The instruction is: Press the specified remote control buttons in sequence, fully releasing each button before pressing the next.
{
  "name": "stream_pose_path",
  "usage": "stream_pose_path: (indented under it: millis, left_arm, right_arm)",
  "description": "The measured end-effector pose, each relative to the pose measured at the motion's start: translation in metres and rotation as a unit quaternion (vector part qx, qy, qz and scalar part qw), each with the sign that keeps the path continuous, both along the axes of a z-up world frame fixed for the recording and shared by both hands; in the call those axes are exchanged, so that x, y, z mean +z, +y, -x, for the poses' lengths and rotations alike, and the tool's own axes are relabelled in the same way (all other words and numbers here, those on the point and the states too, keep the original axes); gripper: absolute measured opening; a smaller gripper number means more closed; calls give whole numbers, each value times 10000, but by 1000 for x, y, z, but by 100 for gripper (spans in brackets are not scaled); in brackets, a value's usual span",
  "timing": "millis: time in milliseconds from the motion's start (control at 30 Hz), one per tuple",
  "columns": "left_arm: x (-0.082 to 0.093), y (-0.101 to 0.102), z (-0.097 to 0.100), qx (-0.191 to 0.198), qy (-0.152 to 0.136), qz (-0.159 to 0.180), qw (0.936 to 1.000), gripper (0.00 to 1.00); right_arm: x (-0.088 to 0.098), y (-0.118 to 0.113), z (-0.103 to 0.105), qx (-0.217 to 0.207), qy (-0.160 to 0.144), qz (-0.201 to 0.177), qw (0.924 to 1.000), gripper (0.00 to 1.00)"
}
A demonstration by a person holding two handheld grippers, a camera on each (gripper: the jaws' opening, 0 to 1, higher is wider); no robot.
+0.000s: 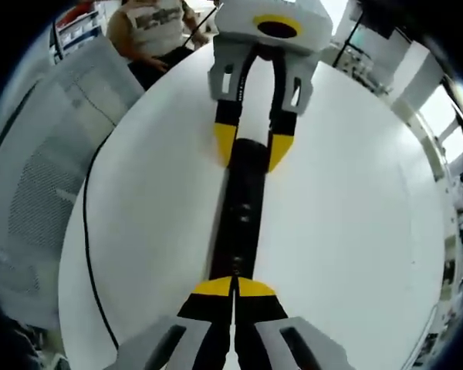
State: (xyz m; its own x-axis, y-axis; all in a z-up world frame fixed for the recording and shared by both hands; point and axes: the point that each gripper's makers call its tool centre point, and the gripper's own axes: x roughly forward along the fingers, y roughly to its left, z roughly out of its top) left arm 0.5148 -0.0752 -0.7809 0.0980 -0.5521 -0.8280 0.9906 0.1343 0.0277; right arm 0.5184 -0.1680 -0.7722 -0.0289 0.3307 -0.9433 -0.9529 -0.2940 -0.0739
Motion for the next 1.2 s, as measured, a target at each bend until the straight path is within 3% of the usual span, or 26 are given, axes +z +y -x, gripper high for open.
stream_pose_path:
  millis: [700, 1200]
  left_arm:
    - [1, 0, -1, 5, -4, 2, 10000, 23]
    - [1, 1, -2, -7, -30, -24, 10000, 23]
  right_arm:
    - [-2, 2, -2, 64, 176, 322, 9993, 0]
    - [-2, 1, -2, 51, 19, 376, 9993, 0]
